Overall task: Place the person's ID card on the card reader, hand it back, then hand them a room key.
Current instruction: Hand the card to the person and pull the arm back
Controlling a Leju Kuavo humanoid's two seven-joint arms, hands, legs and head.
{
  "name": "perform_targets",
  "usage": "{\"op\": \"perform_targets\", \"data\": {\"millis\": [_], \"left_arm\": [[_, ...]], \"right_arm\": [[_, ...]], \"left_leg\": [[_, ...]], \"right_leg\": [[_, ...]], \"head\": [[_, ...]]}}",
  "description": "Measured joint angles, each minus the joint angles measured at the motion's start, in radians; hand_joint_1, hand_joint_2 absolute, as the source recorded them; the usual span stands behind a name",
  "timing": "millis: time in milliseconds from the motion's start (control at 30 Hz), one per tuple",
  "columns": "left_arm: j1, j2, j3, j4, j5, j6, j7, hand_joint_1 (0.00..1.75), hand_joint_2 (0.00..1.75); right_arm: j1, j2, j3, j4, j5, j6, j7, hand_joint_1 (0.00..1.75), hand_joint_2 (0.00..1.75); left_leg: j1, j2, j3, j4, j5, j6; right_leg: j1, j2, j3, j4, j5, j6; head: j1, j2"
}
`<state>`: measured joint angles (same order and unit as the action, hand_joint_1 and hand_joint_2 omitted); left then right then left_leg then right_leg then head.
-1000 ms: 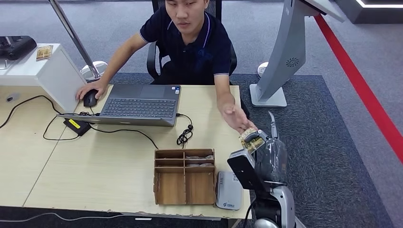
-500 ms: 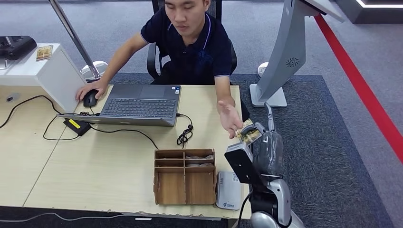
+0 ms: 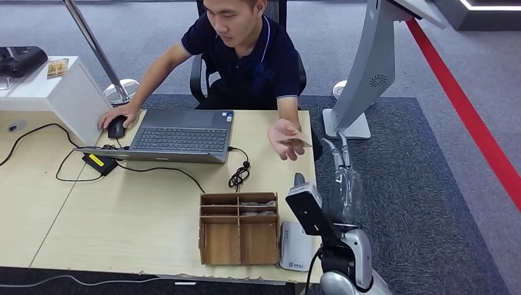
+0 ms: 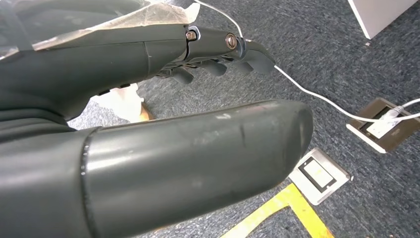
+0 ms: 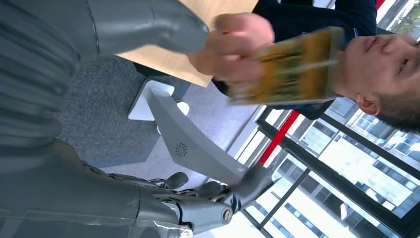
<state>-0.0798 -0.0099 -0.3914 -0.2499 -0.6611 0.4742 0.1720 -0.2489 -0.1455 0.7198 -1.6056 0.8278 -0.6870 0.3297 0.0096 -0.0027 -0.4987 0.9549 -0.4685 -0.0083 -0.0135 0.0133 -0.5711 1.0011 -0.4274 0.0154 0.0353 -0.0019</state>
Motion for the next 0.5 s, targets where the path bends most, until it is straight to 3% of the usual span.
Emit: {"op": "perform_targets", "data": {"millis": [500], "left_arm": [[0.0, 0.001, -0.019, 0.0, 0.043, 0.001, 0.0, 0.0, 0.0]], "right_arm": [[0.042, -0.023, 0.011, -0.007, 0.038, 0.113, 0.046, 0.0, 1.75]], "left_leg": [[0.0, 0.0, 0.0, 0.0, 0.0, 0.0]], "right_leg": [[0.0, 0.0, 0.0, 0.0, 0.0, 0.0]], "head": [[0.0, 0.0]]}}
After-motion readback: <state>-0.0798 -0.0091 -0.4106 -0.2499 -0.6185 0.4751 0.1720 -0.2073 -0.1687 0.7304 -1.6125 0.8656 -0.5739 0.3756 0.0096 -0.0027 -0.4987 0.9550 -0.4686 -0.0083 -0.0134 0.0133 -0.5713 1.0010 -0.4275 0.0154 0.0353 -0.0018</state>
